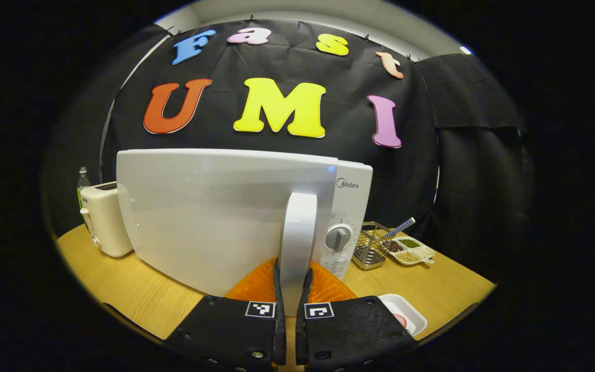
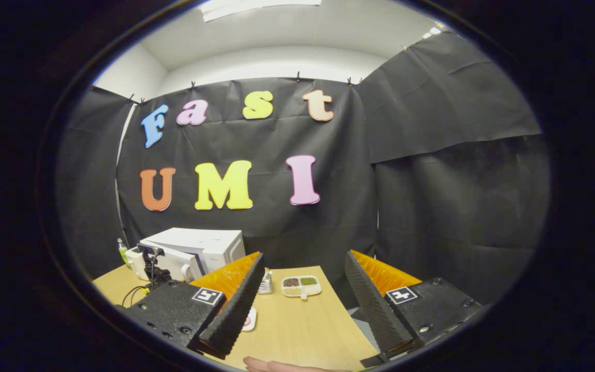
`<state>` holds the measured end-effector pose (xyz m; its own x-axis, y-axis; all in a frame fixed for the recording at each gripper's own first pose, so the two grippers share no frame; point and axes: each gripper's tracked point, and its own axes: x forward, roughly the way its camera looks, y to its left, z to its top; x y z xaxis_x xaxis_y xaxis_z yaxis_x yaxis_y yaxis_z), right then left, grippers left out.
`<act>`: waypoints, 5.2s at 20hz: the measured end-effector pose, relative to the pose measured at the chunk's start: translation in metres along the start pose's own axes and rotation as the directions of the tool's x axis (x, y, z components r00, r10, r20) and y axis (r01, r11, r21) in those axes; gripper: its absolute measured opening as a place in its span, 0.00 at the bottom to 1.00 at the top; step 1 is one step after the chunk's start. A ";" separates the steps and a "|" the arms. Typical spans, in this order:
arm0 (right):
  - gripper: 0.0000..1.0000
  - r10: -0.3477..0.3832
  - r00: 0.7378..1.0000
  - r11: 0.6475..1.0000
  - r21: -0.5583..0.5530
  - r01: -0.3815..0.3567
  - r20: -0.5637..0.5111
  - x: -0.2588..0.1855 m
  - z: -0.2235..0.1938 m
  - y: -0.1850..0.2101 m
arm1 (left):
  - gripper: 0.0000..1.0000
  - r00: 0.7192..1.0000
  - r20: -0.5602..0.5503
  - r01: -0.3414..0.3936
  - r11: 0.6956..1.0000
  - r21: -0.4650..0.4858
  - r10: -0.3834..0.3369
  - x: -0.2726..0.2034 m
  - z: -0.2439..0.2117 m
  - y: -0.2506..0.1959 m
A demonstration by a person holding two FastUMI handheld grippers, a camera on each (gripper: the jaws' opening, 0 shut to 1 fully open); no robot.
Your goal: Open the microwave oven with the left hand, put the food in, and close the microwave oven.
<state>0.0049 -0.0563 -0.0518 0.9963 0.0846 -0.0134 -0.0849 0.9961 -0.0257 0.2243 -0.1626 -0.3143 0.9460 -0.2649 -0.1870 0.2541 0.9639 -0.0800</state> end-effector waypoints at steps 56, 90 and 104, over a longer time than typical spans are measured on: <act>0.60 0.219 0.258 0.964 0.167 -0.206 -0.941 0.201 -0.359 0.132 | 0.94 0.952 0.153 -0.270 0.963 0.017 0.265 -0.300 0.162 0.109; 0.04 0.532 0.167 0.844 0.535 -0.032 -0.830 0.171 -0.347 0.202 | 0.95 0.969 0.175 -0.186 0.980 0.066 0.172 -0.324 0.155 0.106; 0.04 0.600 0.347 0.735 0.668 0.118 -0.721 0.175 -0.330 0.362 | 0.95 0.957 0.156 -0.260 0.962 0.079 0.245 -0.360 0.137 0.159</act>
<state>0.1446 0.3103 -0.3935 0.2872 0.6074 -0.7406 0.0622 0.7597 0.6472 -0.0479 0.0902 -0.1259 0.9989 -0.0127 -0.0454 0.0149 0.9987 0.0490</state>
